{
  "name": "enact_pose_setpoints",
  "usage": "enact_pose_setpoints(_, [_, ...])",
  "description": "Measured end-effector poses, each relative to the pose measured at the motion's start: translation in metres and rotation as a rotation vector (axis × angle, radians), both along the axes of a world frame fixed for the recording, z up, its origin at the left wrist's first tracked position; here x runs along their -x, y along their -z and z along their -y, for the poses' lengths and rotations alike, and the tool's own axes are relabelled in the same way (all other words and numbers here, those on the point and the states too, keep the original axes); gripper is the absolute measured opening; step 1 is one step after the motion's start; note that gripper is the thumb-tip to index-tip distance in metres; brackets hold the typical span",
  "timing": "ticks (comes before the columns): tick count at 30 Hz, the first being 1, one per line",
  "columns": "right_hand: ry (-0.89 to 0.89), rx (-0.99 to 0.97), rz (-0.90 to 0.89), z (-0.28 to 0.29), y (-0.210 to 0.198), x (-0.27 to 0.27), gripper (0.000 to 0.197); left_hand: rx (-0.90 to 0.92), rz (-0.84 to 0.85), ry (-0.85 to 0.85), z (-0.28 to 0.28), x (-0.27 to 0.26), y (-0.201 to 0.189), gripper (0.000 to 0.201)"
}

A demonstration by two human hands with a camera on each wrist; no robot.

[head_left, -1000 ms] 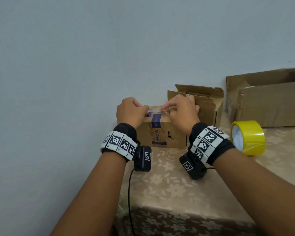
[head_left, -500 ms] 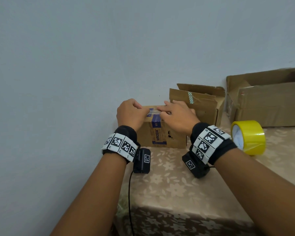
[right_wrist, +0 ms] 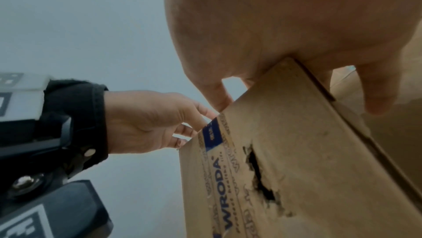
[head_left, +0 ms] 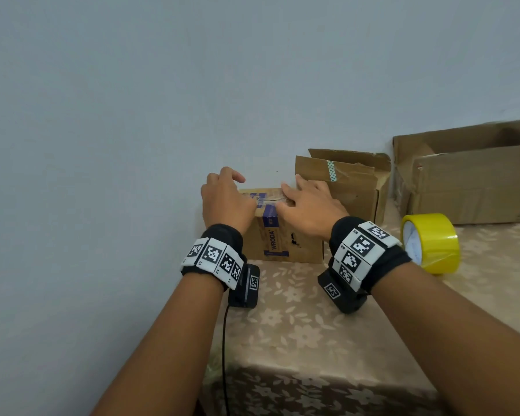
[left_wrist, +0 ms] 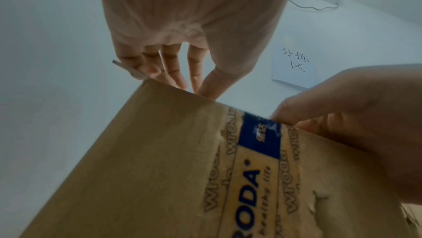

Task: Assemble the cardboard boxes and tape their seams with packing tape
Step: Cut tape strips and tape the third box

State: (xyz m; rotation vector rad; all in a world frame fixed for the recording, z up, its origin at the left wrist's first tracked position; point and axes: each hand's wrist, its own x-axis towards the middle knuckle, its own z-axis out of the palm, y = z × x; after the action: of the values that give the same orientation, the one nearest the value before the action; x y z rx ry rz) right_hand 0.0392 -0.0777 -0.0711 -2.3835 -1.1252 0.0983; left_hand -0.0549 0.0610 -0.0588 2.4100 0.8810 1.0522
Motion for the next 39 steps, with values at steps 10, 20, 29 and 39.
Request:
enact_pose_setpoints(10, [-0.003, -0.308, -0.17, -0.004, 0.01, -0.009, 0.052, 0.856, 0.422, 0.507, 0.029, -0.012, -0.019, 0.051])
enact_pose_setpoints(20, [0.09, -0.596, -0.37, -0.016, 0.029, -0.024, 0.036, 1.034, 0.43, 0.461, 0.02, -0.008, -0.019, 0.058])
enact_pose_setpoints(29, [0.153, -0.727, -0.636, -0.017, 0.028, -0.024, 0.038, 0.92, 0.486, 0.291, 0.021, -0.009, -0.022, 0.05])
enact_pose_setpoints(39, [0.208, -0.877, -0.798, -0.015, 0.025, -0.02, 0.03, 0.643, 0.468, 0.153, 0.007, -0.003, -0.012, 0.051])
